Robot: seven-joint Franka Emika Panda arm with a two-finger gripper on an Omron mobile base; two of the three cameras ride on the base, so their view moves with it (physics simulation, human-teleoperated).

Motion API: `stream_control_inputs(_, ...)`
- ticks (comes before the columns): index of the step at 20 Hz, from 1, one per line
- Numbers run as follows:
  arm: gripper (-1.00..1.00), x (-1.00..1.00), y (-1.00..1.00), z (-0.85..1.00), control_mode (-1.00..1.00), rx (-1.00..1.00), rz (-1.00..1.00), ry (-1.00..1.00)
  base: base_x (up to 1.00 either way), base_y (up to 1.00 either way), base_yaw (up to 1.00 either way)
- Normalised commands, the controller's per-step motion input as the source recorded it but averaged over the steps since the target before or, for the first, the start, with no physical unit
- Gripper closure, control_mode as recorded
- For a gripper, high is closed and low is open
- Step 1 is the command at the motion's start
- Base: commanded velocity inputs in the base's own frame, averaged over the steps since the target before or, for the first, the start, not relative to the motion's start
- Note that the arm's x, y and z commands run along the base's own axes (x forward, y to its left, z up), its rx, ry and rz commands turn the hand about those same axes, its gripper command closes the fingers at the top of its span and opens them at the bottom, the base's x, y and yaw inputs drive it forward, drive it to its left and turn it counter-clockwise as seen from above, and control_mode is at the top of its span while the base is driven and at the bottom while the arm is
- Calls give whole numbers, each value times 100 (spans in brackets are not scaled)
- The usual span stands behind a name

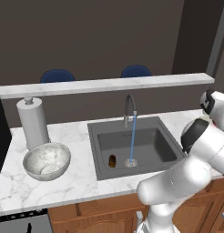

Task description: Pick the onions from the sink and place them in one bowl. Place the sweet potato in the other bowl. Then turn off the sink faucet.

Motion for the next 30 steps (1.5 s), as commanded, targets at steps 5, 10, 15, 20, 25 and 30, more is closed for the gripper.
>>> stream_control_inputs(5, 100, 10, -25, -11, -100, 0, 0, 0, 0, 0, 0)
stream_control_inputs(10, 100, 14, -26, -13, -100, 0, 0, 0, 0, 0, 0)
stream_control_inputs(15, 100, 17, -25, -5, -100, 0, 0, 0, 0, 0, 0)
stream_control_inputs(20, 100, 23, -22, -2, -100, 0, 0, 0, 0, 0, 0)
stream_control_inputs(25, 100, 3, -2, -19, -100, 0, 0, 0, 0, 0, 0)
stream_control_inputs(30, -100, 0, 0, -32, -100, 0, 0, 0, 0, 0, 0)
